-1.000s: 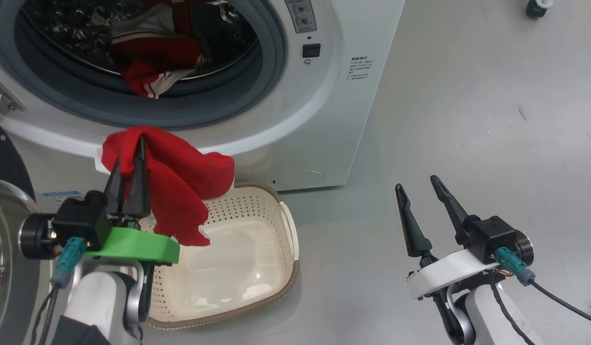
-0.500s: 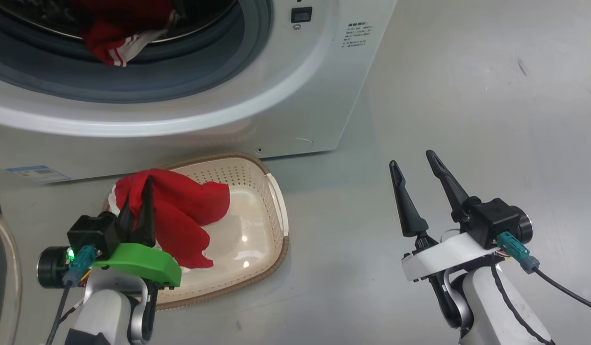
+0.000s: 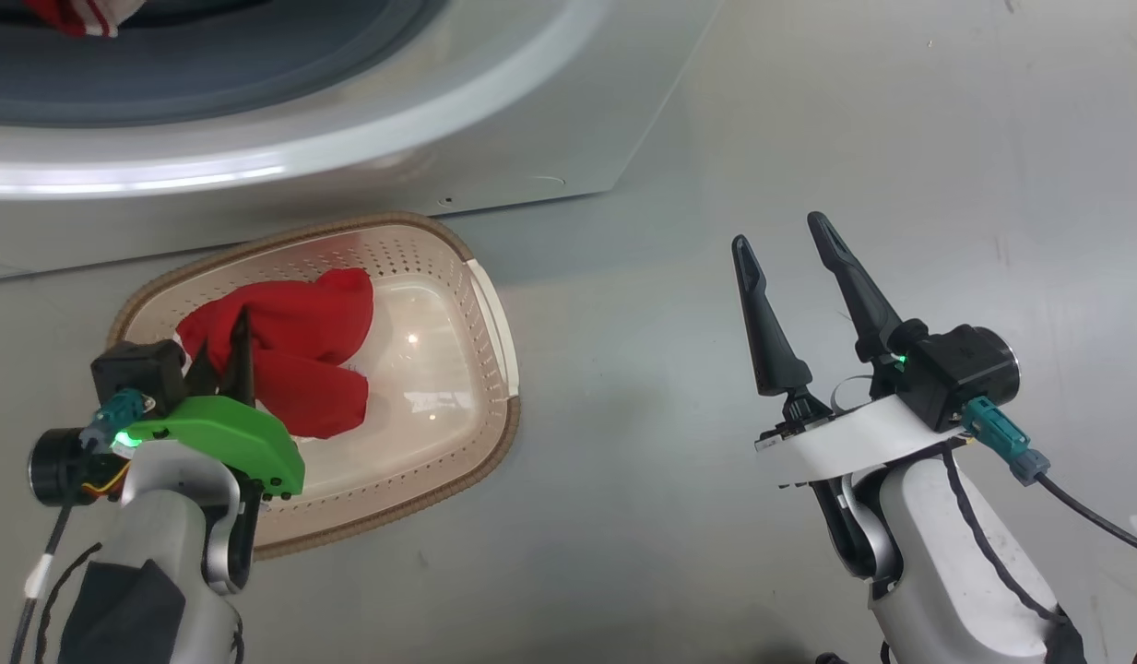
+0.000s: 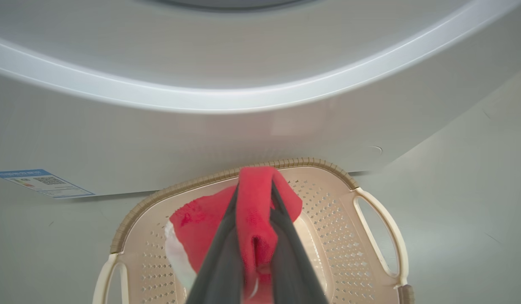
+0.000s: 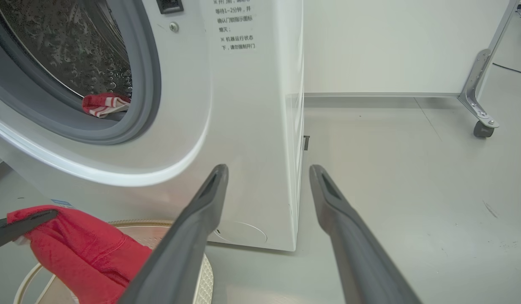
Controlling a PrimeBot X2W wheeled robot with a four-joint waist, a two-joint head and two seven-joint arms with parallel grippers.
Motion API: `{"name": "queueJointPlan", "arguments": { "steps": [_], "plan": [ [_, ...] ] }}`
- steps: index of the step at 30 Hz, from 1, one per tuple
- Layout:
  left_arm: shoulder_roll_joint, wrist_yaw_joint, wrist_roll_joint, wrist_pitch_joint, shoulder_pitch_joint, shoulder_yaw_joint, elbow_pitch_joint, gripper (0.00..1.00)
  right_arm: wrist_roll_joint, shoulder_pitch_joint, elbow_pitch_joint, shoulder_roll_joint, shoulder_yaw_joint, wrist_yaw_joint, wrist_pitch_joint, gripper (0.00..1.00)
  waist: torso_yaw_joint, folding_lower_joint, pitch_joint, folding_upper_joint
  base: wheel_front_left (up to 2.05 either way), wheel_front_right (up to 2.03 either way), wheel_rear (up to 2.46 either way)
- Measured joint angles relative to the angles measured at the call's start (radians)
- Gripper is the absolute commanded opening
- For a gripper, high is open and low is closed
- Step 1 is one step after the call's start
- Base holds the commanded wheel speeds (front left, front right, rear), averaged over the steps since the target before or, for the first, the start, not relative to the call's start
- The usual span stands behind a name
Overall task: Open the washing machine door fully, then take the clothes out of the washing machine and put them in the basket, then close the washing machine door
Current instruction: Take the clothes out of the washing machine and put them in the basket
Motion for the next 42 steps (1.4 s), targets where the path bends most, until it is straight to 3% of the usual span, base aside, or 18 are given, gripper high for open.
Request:
{"name": "queueJointPlan", "arguments": {
  "steps": [11,23,25,26,27,28,42],
  "plan": [
    [0.012,-0.037,-0.027,0.053,-0.116,0.003,0.200,0.00,0.009,-0.058,-0.009,0.000,0.014,-0.018,0.000,1.00,-0.043,0.0000,0.116,0.0000,0.00,0.00,0.00],
    [0.006,-0.062,-0.034,0.069,-0.166,-0.004,0.360,0.00,0.008,-0.074,0.012,0.000,0.014,-0.027,0.000,1.00,-0.046,0.0000,0.119,0.0000,0.00,0.00,0.00],
    [0.000,-0.068,-0.034,0.058,-0.169,-0.006,0.378,0.20,0.008,-0.074,0.017,0.000,0.013,-0.034,0.000,1.00,-0.044,0.0000,0.112,0.0000,0.00,0.00,0.00],
    [-0.003,-0.069,-0.035,0.057,-0.169,-0.006,0.385,0.38,0.008,-0.074,0.020,0.000,0.012,-0.034,0.000,1.00,-0.043,0.0000,0.108,0.0000,0.00,0.00,0.00],
    [-0.005,-0.071,-0.038,0.053,-0.170,-0.005,0.392,0.62,0.008,-0.074,0.022,0.000,0.012,-0.034,0.000,1.00,-0.042,0.0000,0.105,0.0000,0.00,0.00,0.00],
    [-0.006,-0.071,-0.041,0.046,-0.171,-0.004,0.402,0.97,0.008,-0.074,0.025,0.000,0.012,-0.034,0.000,1.00,-0.040,0.0000,0.101,0.0000,0.00,0.00,0.00],
    [-0.017,-0.078,-0.026,-0.143,-0.183,-0.007,0.431,1.00,-0.002,-0.070,0.067,0.000,-0.003,-0.033,0.000,1.00,-0.022,0.0000,0.008,0.0000,0.00,0.00,0.00]
  ]
}}
